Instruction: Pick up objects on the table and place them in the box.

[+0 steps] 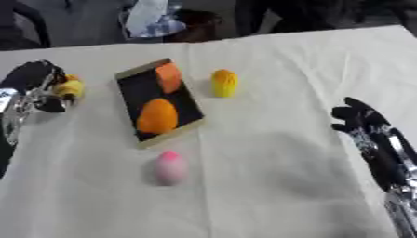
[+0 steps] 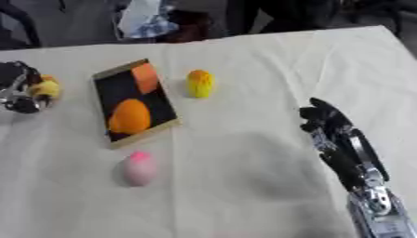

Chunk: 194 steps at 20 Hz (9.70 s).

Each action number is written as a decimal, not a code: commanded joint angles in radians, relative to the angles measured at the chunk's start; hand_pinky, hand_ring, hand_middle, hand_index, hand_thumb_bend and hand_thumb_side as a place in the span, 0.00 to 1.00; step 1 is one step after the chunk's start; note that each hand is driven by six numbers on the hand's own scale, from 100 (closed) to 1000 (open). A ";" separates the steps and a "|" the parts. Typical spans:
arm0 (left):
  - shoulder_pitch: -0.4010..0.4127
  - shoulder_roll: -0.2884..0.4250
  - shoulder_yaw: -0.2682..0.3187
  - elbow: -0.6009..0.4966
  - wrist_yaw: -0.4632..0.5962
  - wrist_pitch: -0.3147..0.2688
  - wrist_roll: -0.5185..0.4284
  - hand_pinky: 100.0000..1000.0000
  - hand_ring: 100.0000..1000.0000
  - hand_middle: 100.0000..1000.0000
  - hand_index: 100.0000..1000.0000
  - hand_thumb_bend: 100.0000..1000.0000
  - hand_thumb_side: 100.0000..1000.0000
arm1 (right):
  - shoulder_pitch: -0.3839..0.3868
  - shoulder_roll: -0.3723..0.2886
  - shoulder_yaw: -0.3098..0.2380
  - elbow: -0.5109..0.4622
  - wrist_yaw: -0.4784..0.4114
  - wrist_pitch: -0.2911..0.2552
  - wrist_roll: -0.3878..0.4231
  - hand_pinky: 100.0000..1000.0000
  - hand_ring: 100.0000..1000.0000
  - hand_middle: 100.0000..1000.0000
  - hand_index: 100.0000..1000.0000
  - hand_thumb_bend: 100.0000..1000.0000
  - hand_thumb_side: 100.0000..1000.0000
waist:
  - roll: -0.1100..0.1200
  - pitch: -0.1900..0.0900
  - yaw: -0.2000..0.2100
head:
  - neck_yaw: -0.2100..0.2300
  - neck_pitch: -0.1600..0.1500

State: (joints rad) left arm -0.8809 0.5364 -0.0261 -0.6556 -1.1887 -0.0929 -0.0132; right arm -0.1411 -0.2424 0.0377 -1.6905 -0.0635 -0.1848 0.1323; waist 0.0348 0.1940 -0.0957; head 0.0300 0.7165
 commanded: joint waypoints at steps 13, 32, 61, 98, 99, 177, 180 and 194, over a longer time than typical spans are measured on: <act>-0.028 0.073 -0.169 -0.334 0.175 -0.182 -0.041 0.51 0.41 0.43 0.58 0.15 0.05 | -0.008 -0.016 -0.009 -0.018 -0.004 -0.002 0.001 0.79 0.85 0.75 0.91 0.00 0.52 | -0.011 -0.016 0.004 | -0.008 -0.017; -0.011 -0.044 -0.227 -0.320 0.156 -0.209 -0.278 0.60 0.51 0.56 0.71 0.21 0.11 | -0.007 -0.012 -0.006 -0.017 -0.005 -0.001 0.006 0.79 0.85 0.75 0.91 0.00 0.52 | -0.012 -0.019 -0.001 | -0.009 -0.012; 0.325 0.004 -0.042 -0.814 0.512 -0.058 -0.080 0.68 0.55 0.62 0.79 0.00 0.60 | -0.141 -0.154 0.037 -0.020 0.004 -0.032 0.043 0.79 0.85 0.75 0.90 0.00 0.42 | -0.031 -0.022 0.052 | -0.033 -0.014; 0.746 -0.299 0.069 -1.243 1.129 0.096 0.001 0.66 0.53 0.59 0.77 0.00 0.81 | -0.813 -0.098 0.181 0.841 0.550 -0.252 0.350 0.82 0.92 0.86 0.96 0.00 0.26 | -0.018 -0.032 0.199 | -0.135 -0.023; 0.747 -0.297 0.071 -1.241 1.146 0.096 -0.004 0.66 0.53 0.59 0.77 0.00 0.81 | -0.816 -0.092 0.176 0.857 0.568 -0.255 0.340 0.83 0.93 0.88 0.96 0.00 0.23 | -0.017 -0.032 0.200 | -0.137 -0.024; 0.745 -0.320 0.058 -1.229 1.205 0.087 -0.065 0.70 0.54 0.60 0.78 0.00 0.83 | -0.898 0.134 0.189 0.854 0.946 -0.328 -0.085 0.66 0.70 0.62 0.81 0.00 0.00 | -0.018 -0.029 0.262 | -0.200 -0.044; 0.745 -0.321 0.058 -1.228 1.206 0.087 -0.066 0.70 0.54 0.60 0.78 0.00 0.82 | -0.895 0.139 0.198 0.851 0.916 -0.359 -0.050 0.67 0.71 0.63 0.82 0.00 0.00 | -0.019 -0.029 0.262 | -0.200 -0.044; 0.753 -0.302 0.105 -1.242 1.192 0.078 -0.023 0.70 0.53 0.58 0.78 0.00 0.80 | -0.869 -0.021 0.340 0.603 0.721 -0.469 0.120 0.70 0.74 0.69 0.86 0.00 0.00 | -0.032 -0.037 0.220 | -0.154 -0.039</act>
State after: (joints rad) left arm -0.1234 0.2105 0.0633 -1.8745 0.0077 -0.0121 -0.0462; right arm -0.9934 -0.2268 0.3644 -1.0384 0.6842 -0.6481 0.2380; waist 0.0106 0.1884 0.1226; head -0.1298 0.6839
